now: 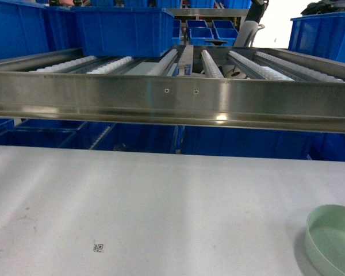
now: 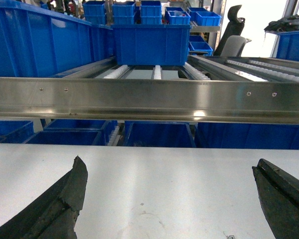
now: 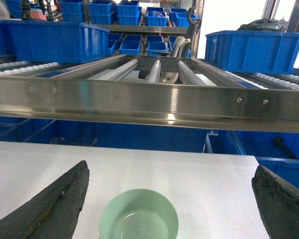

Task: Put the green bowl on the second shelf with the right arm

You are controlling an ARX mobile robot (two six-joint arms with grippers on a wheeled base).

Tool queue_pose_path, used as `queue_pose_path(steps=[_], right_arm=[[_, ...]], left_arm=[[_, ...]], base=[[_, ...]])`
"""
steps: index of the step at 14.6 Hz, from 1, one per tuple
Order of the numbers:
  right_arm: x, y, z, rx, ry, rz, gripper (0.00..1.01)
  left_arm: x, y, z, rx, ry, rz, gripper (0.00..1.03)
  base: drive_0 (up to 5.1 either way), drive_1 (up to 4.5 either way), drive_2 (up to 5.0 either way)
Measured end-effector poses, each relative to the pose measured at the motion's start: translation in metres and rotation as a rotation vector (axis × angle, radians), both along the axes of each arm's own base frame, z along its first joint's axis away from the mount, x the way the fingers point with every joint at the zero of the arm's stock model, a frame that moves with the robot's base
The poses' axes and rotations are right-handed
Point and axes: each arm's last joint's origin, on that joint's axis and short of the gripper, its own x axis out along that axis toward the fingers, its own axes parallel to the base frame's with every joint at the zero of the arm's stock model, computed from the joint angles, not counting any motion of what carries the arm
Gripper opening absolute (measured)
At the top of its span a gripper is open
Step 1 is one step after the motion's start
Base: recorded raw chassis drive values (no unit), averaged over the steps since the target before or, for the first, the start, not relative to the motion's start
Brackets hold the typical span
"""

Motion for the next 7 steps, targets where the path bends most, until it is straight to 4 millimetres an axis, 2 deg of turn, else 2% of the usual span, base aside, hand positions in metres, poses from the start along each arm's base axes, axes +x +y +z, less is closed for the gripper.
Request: queue_pose_path(steps=[7], right_arm=[[0.0, 0.0, 0.0, 0.0, 0.0, 0.0, 0.98]], left_arm=[[0.0, 0.0, -0.0001, 0.0, 0.0, 0.0, 0.98]], base=[[0.0, 0.0, 0.0]])
